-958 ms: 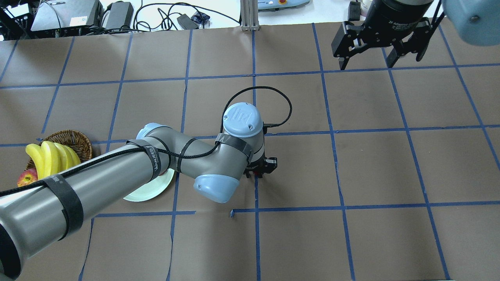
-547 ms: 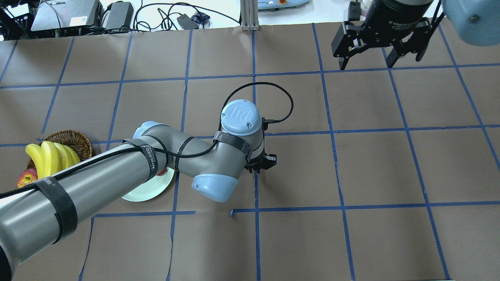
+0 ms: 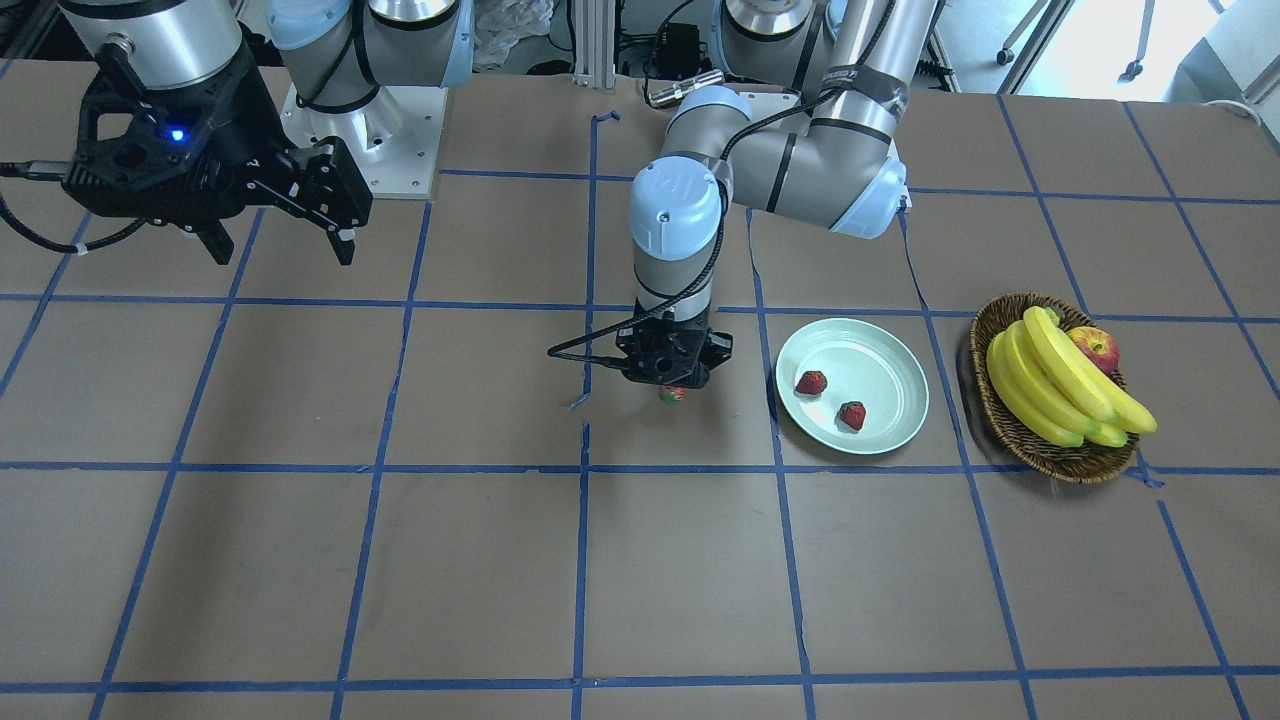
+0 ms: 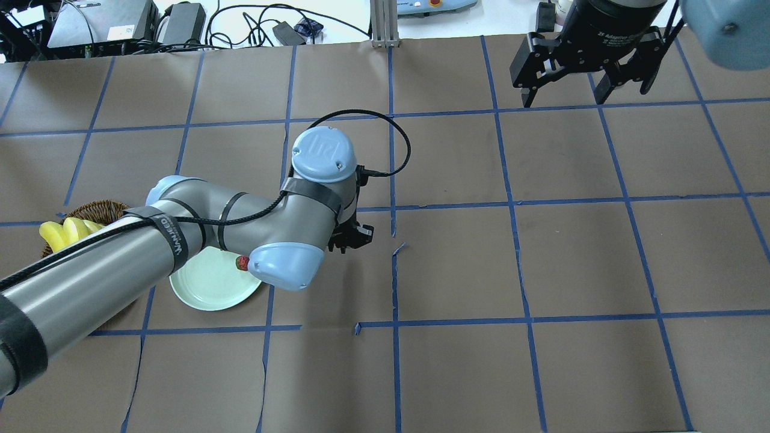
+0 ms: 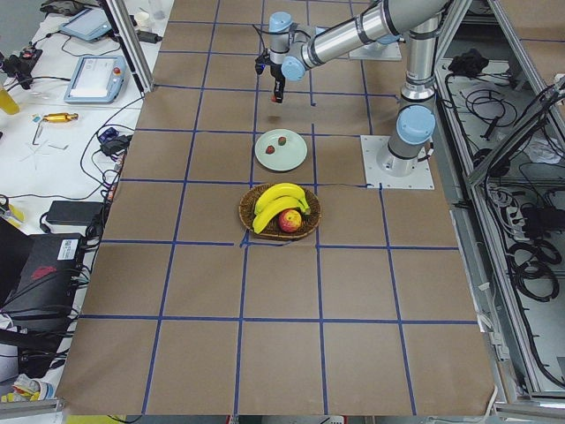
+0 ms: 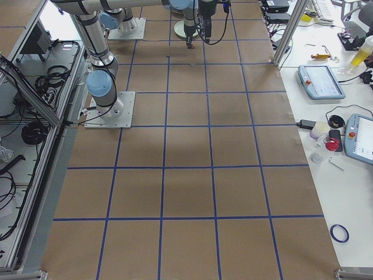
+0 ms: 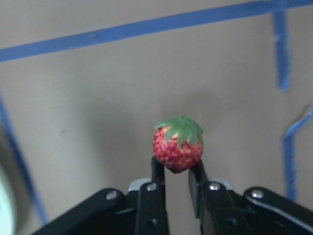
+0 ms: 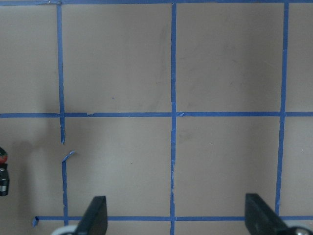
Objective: Collect all strawberries into plate
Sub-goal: 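Carry the strawberry onto the plate and release it with the left gripper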
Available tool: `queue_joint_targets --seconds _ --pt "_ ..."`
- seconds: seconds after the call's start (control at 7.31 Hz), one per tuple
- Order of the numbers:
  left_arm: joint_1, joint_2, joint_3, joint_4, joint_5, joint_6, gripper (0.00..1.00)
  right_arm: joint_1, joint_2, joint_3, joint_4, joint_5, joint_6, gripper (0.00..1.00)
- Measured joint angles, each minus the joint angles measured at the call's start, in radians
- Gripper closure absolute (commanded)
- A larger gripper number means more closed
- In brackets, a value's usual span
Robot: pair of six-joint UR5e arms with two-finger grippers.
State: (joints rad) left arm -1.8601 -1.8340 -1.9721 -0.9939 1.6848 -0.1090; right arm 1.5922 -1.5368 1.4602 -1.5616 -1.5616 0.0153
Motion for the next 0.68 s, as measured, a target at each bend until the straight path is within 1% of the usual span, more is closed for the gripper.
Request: queue_joint_targets --seconds 0.14,0.27,0.41,0.55,0.68 --pt "0.060 0.039 -0.012 -0.096 0.029 0.083 0.94 0.000 0.001 0.000 0.000 0.000 0.000 0.00" --pt "0.124 0.071 -0.037 -0.161 0.068 0.165 0.87 0.000 0.001 0.000 0.000 0.000 0.000 0.00" --pt "0.199 0.096 -0.073 -0.190 0.109 0.249 0.81 0.000 0.001 0.000 0.000 0.000 0.000 0.00" --pt "0.274 0.111 -0.101 -0.201 0.132 0.313 0.60 0.000 0.001 0.000 0.000 0.000 0.000 0.00" --pt "0.341 0.116 -0.119 -0.204 0.138 0.360 0.11 0.000 0.001 0.000 0.000 0.000 0.000 0.00"
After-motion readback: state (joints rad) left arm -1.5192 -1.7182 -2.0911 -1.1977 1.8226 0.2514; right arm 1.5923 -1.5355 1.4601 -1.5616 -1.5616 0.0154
